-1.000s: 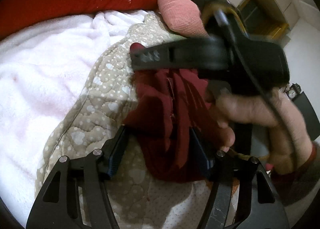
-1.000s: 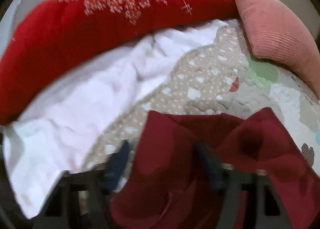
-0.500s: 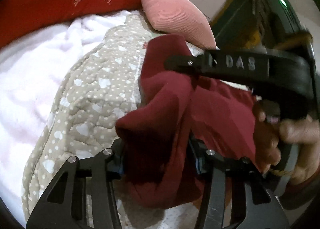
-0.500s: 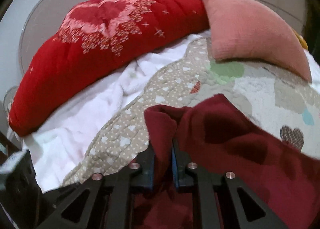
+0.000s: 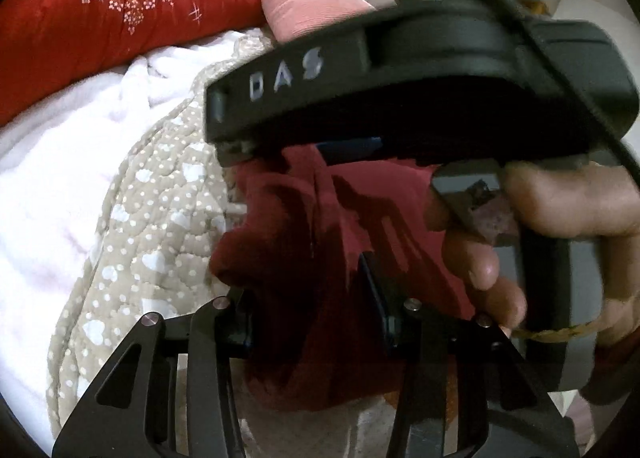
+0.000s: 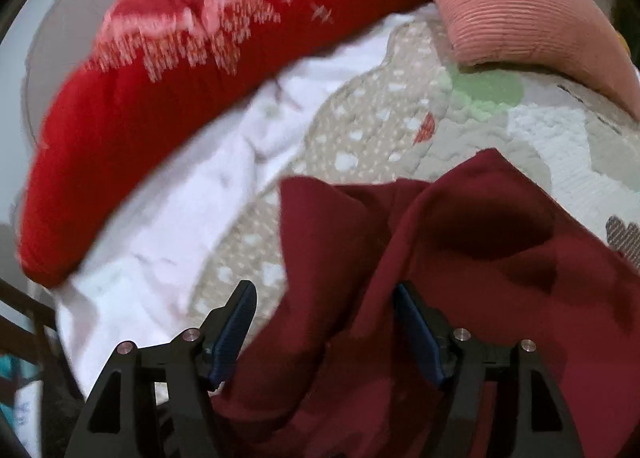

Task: Fold small clothes

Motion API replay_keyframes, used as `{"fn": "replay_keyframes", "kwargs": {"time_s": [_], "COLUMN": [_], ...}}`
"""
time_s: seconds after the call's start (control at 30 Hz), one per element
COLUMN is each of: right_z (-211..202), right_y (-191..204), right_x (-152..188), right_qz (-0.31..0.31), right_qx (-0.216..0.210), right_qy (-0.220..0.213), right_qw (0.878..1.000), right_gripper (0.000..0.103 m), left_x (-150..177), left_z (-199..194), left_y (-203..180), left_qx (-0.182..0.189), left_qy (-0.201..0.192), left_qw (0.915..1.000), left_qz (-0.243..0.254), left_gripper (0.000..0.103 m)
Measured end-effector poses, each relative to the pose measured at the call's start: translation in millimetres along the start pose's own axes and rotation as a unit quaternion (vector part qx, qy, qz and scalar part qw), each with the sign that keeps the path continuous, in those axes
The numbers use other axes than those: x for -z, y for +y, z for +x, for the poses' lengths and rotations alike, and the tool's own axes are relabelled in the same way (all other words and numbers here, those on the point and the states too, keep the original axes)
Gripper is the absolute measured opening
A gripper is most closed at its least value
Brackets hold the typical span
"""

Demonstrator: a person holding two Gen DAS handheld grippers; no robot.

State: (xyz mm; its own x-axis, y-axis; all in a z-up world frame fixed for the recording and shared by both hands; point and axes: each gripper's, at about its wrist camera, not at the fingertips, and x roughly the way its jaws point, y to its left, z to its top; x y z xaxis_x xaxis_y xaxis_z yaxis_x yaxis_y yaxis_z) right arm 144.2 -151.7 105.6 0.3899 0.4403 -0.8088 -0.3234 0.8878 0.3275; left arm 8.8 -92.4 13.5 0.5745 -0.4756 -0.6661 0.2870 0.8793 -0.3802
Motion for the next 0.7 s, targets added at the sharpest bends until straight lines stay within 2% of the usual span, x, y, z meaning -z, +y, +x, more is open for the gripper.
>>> {"fn": "replay_keyframes", "kwargs": {"time_s": [0.03, 0.1, 0.17, 0.43, 0.57, 0.7], "right_z": [2, 0, -11, -83, -115, -146], "right_y": [-1, -6, -14, -38, -59, -90], "right_x": [0, 1, 6, 27, 38, 55], "right_qz": [-0.004, -0.003, -0.001, -0.003, 0.007, 0.023], "right_qx": [0.008, 0.001, -0.008, -0.020, -0.017, -0.005], "right_qy": [0.001, -0.007, -0.024, -0.104, -0.125, -0.144], "right_qw": [1.000, 1.000, 1.000, 0.994, 0.992, 0.989], "right_gripper": [0.062, 0.036, 0.022, 0.018, 0.017, 0.017], "left_x": [0, -2, -4, -22, -34, -30], "left_z": [-1, -5, -8, -27, -24, -23], "left_y": [1, 0, -4, -52, -83, -125], "left_qx": [0.001, 0.007, 0.012, 0.046, 0.062, 0.070], "left_qy": [-0.001, -0.004, -0.005, -0.008, -0.006, 0.000], "left_qw": [1.0000, 1.0000, 0.9999, 0.9984, 0.9969, 0.9943], "left_qz": [-0.002, -0.001, 0.004, 0.032, 0.048, 0.080], "left_gripper": [0.041, 0.041, 0.041, 0.041, 0.041, 0.041]}}
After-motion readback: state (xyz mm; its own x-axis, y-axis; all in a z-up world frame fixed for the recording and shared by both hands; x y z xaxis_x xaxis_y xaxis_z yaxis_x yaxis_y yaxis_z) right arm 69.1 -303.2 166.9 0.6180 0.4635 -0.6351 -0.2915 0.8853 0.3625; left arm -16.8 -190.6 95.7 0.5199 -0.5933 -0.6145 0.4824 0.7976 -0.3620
